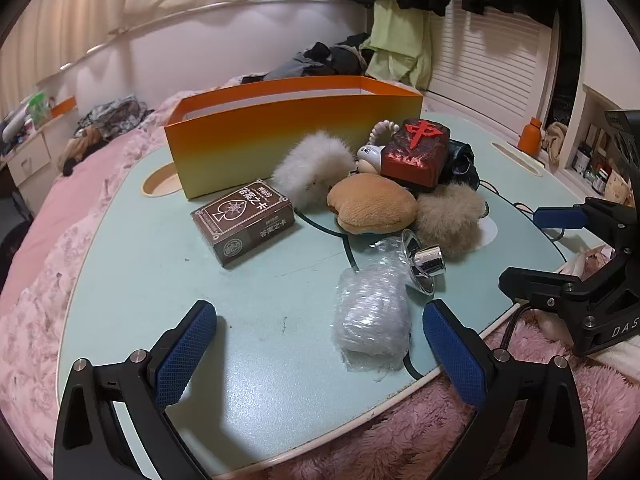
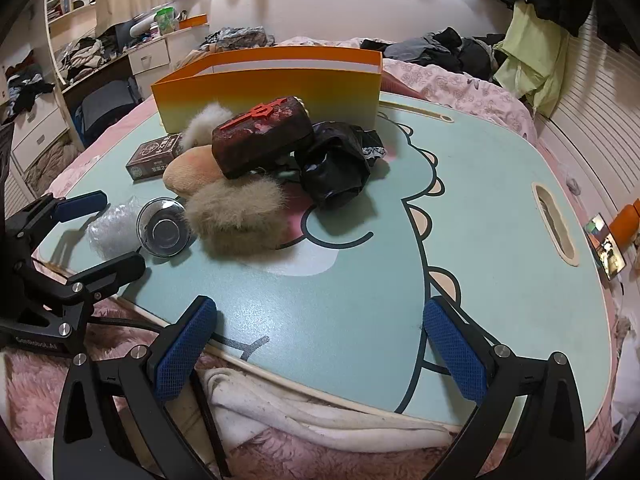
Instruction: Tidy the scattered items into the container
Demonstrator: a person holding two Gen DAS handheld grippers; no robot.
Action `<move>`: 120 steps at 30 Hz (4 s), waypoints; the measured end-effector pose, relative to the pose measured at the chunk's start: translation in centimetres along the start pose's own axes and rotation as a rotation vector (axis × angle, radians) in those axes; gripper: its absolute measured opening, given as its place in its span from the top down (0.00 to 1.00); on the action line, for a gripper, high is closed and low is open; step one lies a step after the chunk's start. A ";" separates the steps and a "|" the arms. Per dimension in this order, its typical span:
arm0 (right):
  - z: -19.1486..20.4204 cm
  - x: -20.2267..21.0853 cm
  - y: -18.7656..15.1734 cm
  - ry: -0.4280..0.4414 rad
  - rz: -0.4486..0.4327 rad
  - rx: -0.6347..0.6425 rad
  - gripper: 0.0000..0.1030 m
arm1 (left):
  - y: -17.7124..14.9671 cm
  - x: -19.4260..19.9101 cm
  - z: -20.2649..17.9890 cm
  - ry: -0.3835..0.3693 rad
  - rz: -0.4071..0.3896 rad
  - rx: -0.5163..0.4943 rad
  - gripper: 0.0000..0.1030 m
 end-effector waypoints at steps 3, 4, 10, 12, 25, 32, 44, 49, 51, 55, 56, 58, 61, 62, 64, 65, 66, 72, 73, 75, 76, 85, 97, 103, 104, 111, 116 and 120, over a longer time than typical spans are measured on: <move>-0.1 0.0 0.2 -0.001 0.001 -0.002 0.00 | 0.0 0.0 0.0 0.000 0.000 -0.001 0.00; -0.1 0.0 0.2 -0.001 0.000 -0.002 0.00 | 0.0 0.0 0.0 0.000 0.000 -0.002 0.00; -0.1 0.0 0.2 -0.004 -0.002 -0.007 0.00 | -0.1 -0.1 0.0 -0.004 0.001 -0.007 0.00; -0.1 0.0 0.2 -0.004 -0.002 -0.008 0.00 | -0.1 -0.1 -0.1 0.000 0.006 -0.008 0.00; -0.1 0.0 0.2 -0.002 -0.005 -0.007 0.00 | -0.3 0.5 -0.3 -0.043 -0.098 -0.046 0.32; -0.2 0.0 0.3 0.004 -0.014 -0.011 0.00 | -0.7 1.9 -0.1 -0.081 -0.198 -0.039 0.72; 0.1 1.3 4.1 0.229 -0.108 -0.056 0.44 | -0.8 3.6 0.0 -0.043 -0.304 -0.067 0.72; 2.9 -0.1 5.6 0.245 -0.069 0.038 0.45 | -0.9 3.5 0.1 -0.042 -0.298 -0.068 0.72; 3.3 -0.5 5.8 0.211 -0.062 0.063 0.45 | -1.0 3.5 0.1 -0.043 -0.297 -0.071 0.72; 3.4 -2.1 5.7 0.216 -0.014 0.069 0.52 | -1.0 3.6 0.1 -0.041 -0.296 -0.072 0.72; 3.2 -2.2 5.5 0.232 -0.010 0.059 0.58 | -1.0 3.6 0.1 -0.042 -0.297 -0.072 0.72; 2.6 -1.6 5.1 0.261 -0.034 0.036 0.58 | -1.0 3.6 0.0 -0.043 -0.297 -0.074 0.72; 1.2 -0.2 4.1 0.273 -0.083 -0.009 0.58 | -0.8 4.0 -0.1 -0.050 -0.305 -0.090 0.72; 0.5 0.6 3.8 0.280 -0.111 -0.029 0.58 | -0.6 4.2 -0.1 -0.052 -0.310 -0.096 0.72; -0.4 1.7 3.4 0.299 -0.154 -0.058 0.58 | 0.0 4.8 0.0 -0.052 -0.321 -0.104 0.72; -0.8 2.3 3.4 0.306 -0.173 -0.073 0.58 | 0.5 5.2 0.2 -0.050 -0.330 -0.104 0.72; -1.3 2.8 3.5 0.307 -0.193 -0.086 0.58 | 1.1 5.6 0.4 -0.048 -0.341 -0.102 0.72; -1.5 4.6 8.6 0.274 -0.271 -0.075 0.58 | 7.9 7.5 2.8 0.003 -0.353 -0.094 0.72; -1.4 4.7 9.9 0.266 -0.285 -0.067 0.58 | 9.1 7.4 3.4 -0.008 -0.334 -0.072 0.72; -1.3 4.6 12.2 0.268 -0.297 -0.065 0.58 | 11.7 6.5 4.6 -0.054 -0.290 -0.022 0.72; -1.2 4.2 13.6 0.274 -0.294 -0.069 0.58 | 12.8 5.7 5.2 -0.072 -0.271 -0.001 0.72; -0.7 -1.9 20.2 0.155 -0.215 -0.083 0.57 | 17.5 -2.9 8.9 -0.105 -0.129 0.202 0.72; -1.7 1.2 19.4 0.095 -0.357 -0.184 0.29 | 15.2 0.7 8.3 -0.056 -0.277 0.186 0.21; 0.9 3.8 15.6 0.089 -0.328 -0.057 0.28 | 10.6 3.7 6.3 -0.063 -0.257 0.073 0.18; 1.3 4.0 14.6 0.073 -0.314 -0.032 0.28 | 9.4 4.1 6.1 -0.066 -0.243 0.057 0.18; 2.0 3.0 7.2 0.043 -0.177 0.016 0.27 | 2.1 4.3 8.3 -0.004 -0.169 0.125 0.17; 1.1 1.1 4.6 -0.033 -0.098 -0.011 0.27 | 1.4 2.7 8.1 0.003 -0.116 0.143 0.17; 0.5 -0.2 3.9 -0.024 -0.047 -0.040 0.27 | 0.7 2.1 6.7 0.057 -0.110 0.068 0.17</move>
Point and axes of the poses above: each gripper's, at about its wrist camera, not at the fingertips, and x roughly against the way its jaws point, z to its left, y to its top, the point moved 6 cm from there along -x, roughly the way its jaws point, and after that the axes turned 8 degrees about z, right-handed, at the moved point
